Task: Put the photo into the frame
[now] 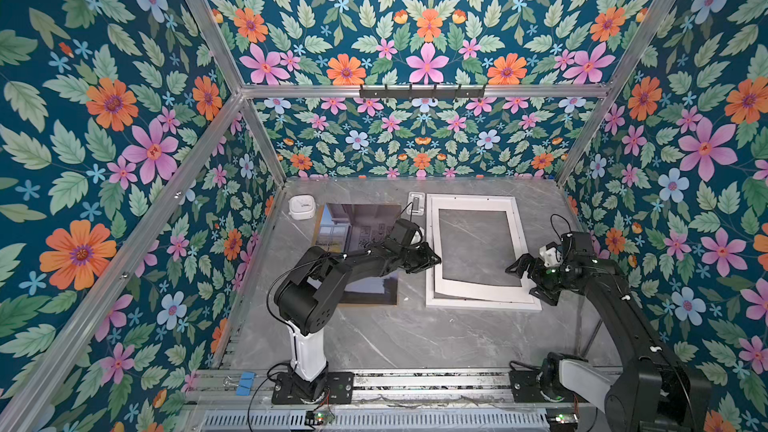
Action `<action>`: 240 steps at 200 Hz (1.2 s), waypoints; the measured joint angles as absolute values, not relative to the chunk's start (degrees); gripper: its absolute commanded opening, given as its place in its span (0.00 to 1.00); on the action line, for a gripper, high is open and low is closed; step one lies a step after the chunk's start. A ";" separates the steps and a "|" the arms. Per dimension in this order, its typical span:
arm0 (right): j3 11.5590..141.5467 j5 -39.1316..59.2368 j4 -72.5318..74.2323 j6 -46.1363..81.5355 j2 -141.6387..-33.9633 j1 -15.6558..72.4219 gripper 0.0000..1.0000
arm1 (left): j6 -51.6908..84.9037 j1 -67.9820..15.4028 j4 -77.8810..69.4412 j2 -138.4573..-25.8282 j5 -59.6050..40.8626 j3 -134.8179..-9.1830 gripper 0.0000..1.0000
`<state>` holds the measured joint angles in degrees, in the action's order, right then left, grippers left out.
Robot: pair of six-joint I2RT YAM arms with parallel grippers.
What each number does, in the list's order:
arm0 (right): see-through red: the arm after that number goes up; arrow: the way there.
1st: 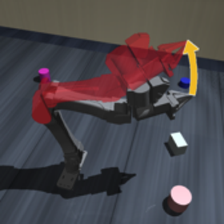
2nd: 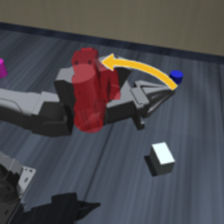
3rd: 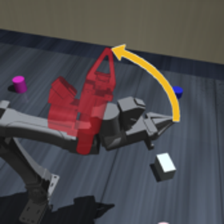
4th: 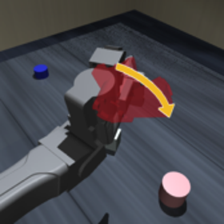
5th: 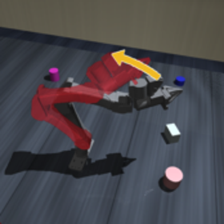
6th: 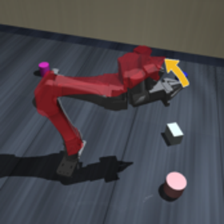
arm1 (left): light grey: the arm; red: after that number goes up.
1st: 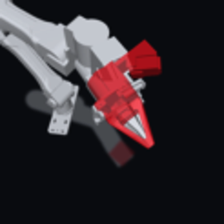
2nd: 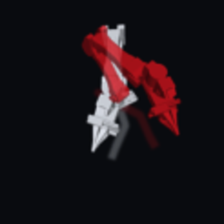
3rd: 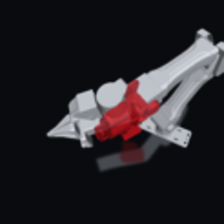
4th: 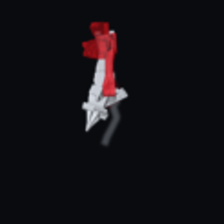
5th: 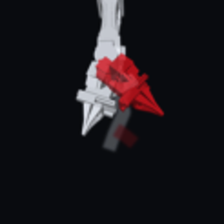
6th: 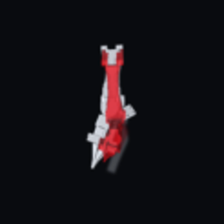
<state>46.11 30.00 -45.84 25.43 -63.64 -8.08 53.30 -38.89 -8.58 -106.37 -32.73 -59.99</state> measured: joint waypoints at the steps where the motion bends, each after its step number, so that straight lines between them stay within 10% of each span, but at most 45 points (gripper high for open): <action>1: 46.11 30.04 -45.78 25.43 -63.64 -8.08 0.99 | 53.21 -38.89 -8.43 -106.37 -32.67 -60.07 0.39; 79: 46.61 32.67 -43.57 25.80 -65.12 -2.79 0.99 | 44.36 -38.59 9.91 -105.82 -26.83 -68.36 0.60; 240: 61.80 31.00 -25.04 37.32 -90.89 31.79 0.97 | 31.68 -16.62 23.83 -91.42 -22.70 -56.80 0.62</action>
